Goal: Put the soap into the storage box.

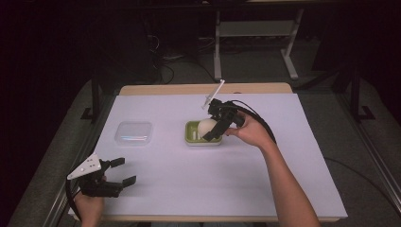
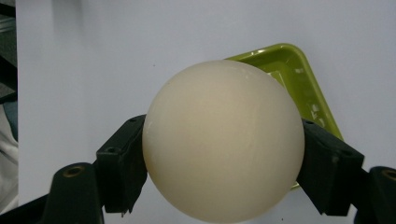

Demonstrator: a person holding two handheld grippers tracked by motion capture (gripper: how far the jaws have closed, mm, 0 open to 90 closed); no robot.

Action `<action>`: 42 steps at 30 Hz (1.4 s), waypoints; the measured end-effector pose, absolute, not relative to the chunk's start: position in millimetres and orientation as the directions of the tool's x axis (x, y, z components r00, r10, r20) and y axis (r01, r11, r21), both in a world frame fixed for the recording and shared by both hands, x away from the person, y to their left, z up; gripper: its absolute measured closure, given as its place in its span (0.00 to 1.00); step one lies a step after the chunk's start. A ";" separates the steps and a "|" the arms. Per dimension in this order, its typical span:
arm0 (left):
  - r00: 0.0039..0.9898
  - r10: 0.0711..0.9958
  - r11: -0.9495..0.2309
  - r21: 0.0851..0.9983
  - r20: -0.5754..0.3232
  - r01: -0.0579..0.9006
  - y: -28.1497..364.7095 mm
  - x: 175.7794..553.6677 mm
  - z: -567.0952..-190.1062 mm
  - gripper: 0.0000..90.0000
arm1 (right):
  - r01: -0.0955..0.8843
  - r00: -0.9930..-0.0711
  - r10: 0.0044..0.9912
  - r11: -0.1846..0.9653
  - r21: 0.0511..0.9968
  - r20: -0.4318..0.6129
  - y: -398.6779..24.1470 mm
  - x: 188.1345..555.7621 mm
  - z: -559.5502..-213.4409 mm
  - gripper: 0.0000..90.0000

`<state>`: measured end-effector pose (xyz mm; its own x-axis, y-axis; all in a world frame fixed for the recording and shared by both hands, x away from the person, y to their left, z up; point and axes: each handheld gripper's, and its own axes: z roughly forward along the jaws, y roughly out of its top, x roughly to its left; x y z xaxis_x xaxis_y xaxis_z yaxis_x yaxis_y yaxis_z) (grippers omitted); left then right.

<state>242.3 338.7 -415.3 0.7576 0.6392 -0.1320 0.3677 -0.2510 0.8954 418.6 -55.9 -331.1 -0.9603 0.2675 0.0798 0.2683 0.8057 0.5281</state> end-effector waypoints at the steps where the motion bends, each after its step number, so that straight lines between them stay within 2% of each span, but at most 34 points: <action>1: 0.758 0.639 -0.250 0.896 -0.133 0.368 338.7 242.4 -415.5 0.15 | 0.268 -0.960 0.266 0.800 0.537 0.082 -55.6 419.7 -330.5 0.27; 20: 0.760 0.637 -0.254 0.896 -0.128 0.364 339.8 242.7 -415.8 0.15 | 0.300 -0.950 0.298 0.796 0.526 0.090 -46.8 445.7 -348.7 0.27; 42: 0.758 0.639 -0.247 0.896 -0.135 0.368 339.1 242.3 -416.2 0.15 | 0.329 -0.942 0.319 0.800 0.502 0.108 -38.2 459.7 -368.7 0.27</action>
